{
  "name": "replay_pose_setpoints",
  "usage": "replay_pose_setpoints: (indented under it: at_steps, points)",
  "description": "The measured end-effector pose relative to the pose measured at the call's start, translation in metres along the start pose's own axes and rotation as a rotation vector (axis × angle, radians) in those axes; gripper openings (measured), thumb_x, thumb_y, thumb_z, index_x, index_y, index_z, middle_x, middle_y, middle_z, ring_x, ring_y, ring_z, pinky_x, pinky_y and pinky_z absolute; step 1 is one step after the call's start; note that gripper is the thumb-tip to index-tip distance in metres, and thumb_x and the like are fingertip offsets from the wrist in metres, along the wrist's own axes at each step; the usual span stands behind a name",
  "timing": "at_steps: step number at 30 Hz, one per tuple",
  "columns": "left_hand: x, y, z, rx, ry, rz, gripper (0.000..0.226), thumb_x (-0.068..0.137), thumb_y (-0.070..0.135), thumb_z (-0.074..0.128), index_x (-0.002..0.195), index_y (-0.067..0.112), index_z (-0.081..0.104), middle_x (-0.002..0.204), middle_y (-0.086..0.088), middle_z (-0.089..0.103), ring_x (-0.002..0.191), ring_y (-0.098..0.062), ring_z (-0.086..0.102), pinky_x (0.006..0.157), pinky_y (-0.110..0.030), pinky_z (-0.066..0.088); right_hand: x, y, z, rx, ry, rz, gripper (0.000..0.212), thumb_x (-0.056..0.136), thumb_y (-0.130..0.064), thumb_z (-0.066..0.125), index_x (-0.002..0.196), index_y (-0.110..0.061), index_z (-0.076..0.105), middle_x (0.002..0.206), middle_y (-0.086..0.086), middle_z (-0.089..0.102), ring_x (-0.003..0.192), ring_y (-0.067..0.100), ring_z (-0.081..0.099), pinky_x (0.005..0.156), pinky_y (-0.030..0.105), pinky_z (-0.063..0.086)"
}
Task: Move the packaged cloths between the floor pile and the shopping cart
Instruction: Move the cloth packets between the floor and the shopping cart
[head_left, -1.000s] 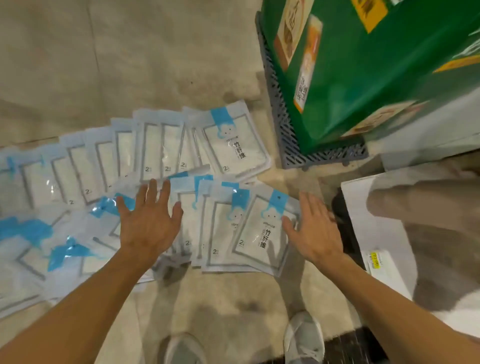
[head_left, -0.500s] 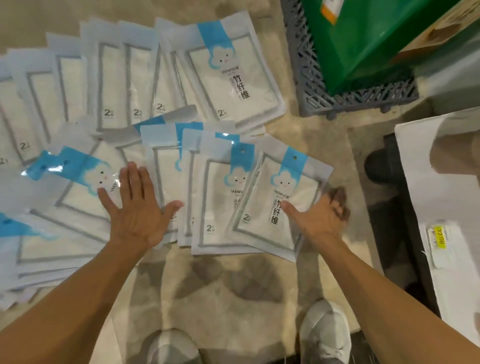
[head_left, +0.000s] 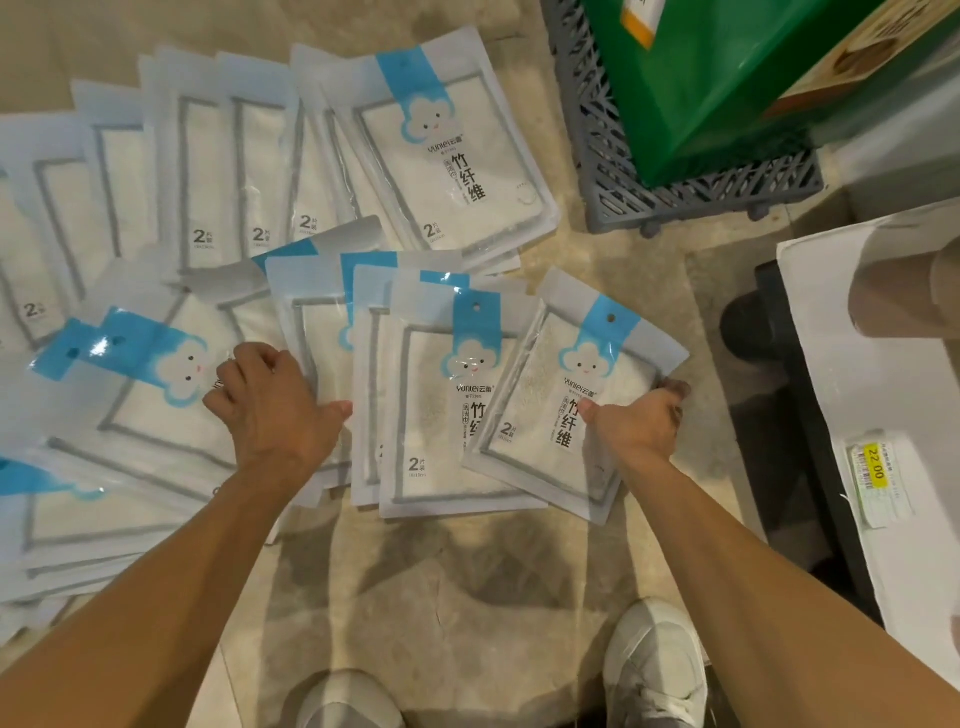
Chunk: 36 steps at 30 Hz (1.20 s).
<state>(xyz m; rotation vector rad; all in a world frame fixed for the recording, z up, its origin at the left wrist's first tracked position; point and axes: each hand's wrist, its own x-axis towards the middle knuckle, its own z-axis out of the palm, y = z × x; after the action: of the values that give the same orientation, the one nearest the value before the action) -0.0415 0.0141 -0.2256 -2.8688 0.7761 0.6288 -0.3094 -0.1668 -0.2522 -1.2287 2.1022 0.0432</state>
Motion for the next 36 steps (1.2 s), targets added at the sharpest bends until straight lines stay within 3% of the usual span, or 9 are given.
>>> replay_pose_setpoints:
  at_steps: [5, 8, 13, 15, 18, 23, 26, 31, 36]
  points:
    - [-0.003, 0.005, -0.004, -0.224, -0.076, -0.027, 0.042, 0.083, 0.025, 0.079, 0.108, -0.003, 0.060, 0.117, -0.020, 0.057, 0.118, -0.040, 0.047, 0.101, -0.047, 0.032, 0.000, 0.001, -0.008, 0.077, -0.102, 0.019, 0.070, 0.071, -0.026, 0.095, 0.123, -0.004, 0.054, 0.119, 0.014, 0.071, 0.110, 0.033, 0.069, 0.094, 0.042, 0.056]
    - [-0.008, 0.007, -0.016, -0.644, -0.152, -0.105, 0.012, 0.082, 0.007, 0.069, 0.087, 0.013, 0.061, 0.085, 0.000, 0.065, 0.092, -0.032, 0.063, 0.087, -0.046, 0.052, 0.000, 0.003, -0.013, 0.158, -0.160, -0.024, 0.049, 0.071, -0.024, 0.096, 0.108, -0.010, 0.066, 0.107, 0.006, 0.075, 0.097, 0.024, 0.072, 0.089, 0.036, 0.058]
    - [-0.009, 0.007, -0.032, -0.944, -0.209, -0.141, 0.031, 0.086, -0.004, 0.061, 0.107, 0.018, 0.057, 0.097, -0.002, 0.064, 0.097, -0.032, 0.060, 0.086, -0.048, 0.053, -0.006, -0.007, -0.023, 0.416, -0.281, -0.056, 0.028, 0.087, -0.004, 0.077, 0.106, -0.019, 0.063, 0.102, 0.001, 0.076, 0.089, 0.021, 0.075, 0.080, 0.040, 0.062]
    - [-0.007, 0.003, -0.034, -0.989, -0.190, -0.118, 0.031, 0.090, -0.001, 0.062, 0.113, 0.017, 0.052, 0.106, -0.007, 0.061, 0.096, -0.030, 0.058, 0.070, -0.034, 0.049, -0.012, -0.015, -0.028, 0.464, -0.326, -0.102, 0.027, 0.091, -0.001, 0.073, 0.107, -0.019, 0.061, 0.102, 0.001, 0.075, 0.085, 0.016, 0.073, 0.071, 0.033, 0.060]
    - [-0.010, -0.007, -0.040, -1.011, -0.178, -0.086, 0.037, 0.093, 0.002, 0.063, 0.119, 0.024, 0.049, 0.112, 0.000, 0.059, 0.096, -0.022, 0.057, 0.062, -0.023, 0.040, -0.020, -0.022, -0.037, 0.526, -0.360, -0.159, 0.022, 0.092, -0.006, 0.075, 0.104, -0.022, 0.066, 0.100, -0.002, 0.077, 0.088, 0.017, 0.076, 0.075, 0.037, 0.062]
    - [-0.023, -0.029, -0.071, -1.022, -0.106, -0.133, 0.041, 0.089, -0.001, 0.065, 0.124, 0.020, 0.058, 0.114, -0.003, 0.065, 0.103, -0.026, 0.060, 0.071, -0.025, 0.045, -0.042, -0.041, -0.061, 0.608, -0.418, -0.169, 0.018, 0.095, -0.011, 0.073, 0.110, -0.019, 0.069, 0.096, -0.004, 0.081, 0.088, 0.017, 0.079, 0.069, 0.035, 0.064]
    - [-0.029, -0.044, -0.105, -1.008, -0.050, -0.168, 0.044, 0.089, 0.002, 0.068, 0.131, 0.013, 0.058, 0.119, -0.007, 0.066, 0.107, -0.031, 0.063, 0.086, -0.039, 0.052, -0.061, -0.061, -0.082, 0.600, -0.467, -0.176, 0.018, 0.095, -0.010, 0.072, 0.111, -0.018, 0.068, 0.095, -0.002, 0.081, 0.088, 0.019, 0.079, 0.068, 0.036, 0.064]
    - [-0.039, -0.050, -0.180, -1.083, 0.030, -0.187, 0.032, 0.087, -0.006, 0.066, 0.112, 0.013, 0.062, 0.087, 0.000, 0.065, 0.076, -0.020, 0.059, 0.057, -0.024, 0.048, -0.098, -0.113, -0.129, 0.552, -0.528, -0.248, 0.018, 0.096, -0.013, 0.072, 0.112, -0.021, 0.068, 0.095, -0.004, 0.081, 0.084, 0.016, 0.079, 0.067, 0.038, 0.065]
    - [-0.057, -0.048, -0.264, -1.210, 0.034, -0.194, 0.035, 0.086, -0.010, 0.065, 0.111, 0.015, 0.063, 0.089, 0.005, 0.068, 0.079, -0.017, 0.063, 0.065, -0.026, 0.047, -0.142, -0.180, -0.188, 0.514, -0.535, -0.324, 0.024, 0.094, -0.009, 0.073, 0.117, -0.012, 0.068, 0.102, 0.005, 0.081, 0.089, 0.024, 0.079, 0.076, 0.045, 0.065]
